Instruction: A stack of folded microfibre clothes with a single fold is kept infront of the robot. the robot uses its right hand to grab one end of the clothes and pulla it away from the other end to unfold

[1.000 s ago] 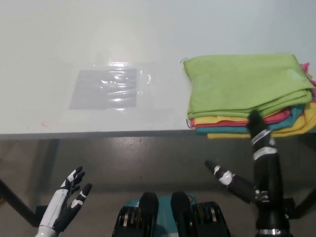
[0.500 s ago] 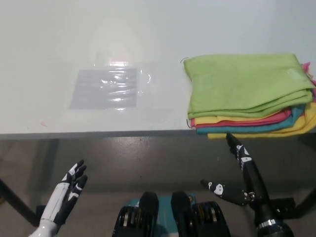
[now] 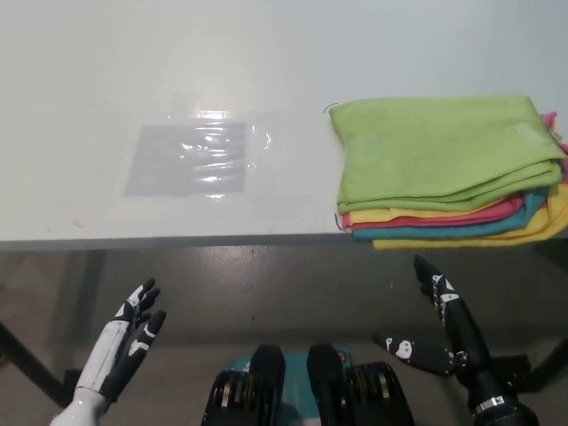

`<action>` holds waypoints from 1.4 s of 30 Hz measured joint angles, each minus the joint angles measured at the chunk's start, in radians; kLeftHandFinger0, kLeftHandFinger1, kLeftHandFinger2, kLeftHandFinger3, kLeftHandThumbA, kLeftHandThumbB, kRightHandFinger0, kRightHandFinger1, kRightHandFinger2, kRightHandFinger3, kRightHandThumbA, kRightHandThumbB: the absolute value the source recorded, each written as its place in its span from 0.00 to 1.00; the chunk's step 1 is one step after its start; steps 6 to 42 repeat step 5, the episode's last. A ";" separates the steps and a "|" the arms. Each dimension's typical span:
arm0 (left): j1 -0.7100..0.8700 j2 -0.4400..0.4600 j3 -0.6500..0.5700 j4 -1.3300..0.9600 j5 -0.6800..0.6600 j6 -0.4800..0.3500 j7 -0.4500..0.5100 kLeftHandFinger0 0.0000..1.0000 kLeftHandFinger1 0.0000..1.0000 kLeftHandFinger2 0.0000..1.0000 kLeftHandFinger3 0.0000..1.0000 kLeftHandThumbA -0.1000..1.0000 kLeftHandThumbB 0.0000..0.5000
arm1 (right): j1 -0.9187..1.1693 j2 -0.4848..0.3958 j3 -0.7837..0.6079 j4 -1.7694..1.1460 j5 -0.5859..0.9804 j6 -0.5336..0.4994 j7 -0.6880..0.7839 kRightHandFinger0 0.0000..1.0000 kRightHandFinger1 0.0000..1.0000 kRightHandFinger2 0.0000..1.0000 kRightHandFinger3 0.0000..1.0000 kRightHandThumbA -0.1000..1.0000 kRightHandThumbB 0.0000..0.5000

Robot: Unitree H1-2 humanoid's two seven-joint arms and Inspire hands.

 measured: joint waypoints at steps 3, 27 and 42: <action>0.001 0.000 -0.001 0.000 0.000 0.000 0.000 1.00 1.00 1.00 1.00 0.95 0.61 | 0.004 0.001 0.000 -0.025 0.003 0.010 0.007 1.00 1.00 1.00 1.00 1.00 0.01; 0.003 0.000 -0.001 0.000 0.000 0.000 0.000 1.00 1.00 1.00 1.00 0.93 0.60 | 0.014 0.003 0.001 -0.056 0.005 0.016 0.012 1.00 1.00 1.00 1.00 1.00 0.03; 0.003 0.000 -0.001 0.000 0.000 0.000 0.000 1.00 1.00 1.00 1.00 0.93 0.60 | 0.014 0.003 0.001 -0.056 0.005 0.016 0.012 1.00 1.00 1.00 1.00 1.00 0.03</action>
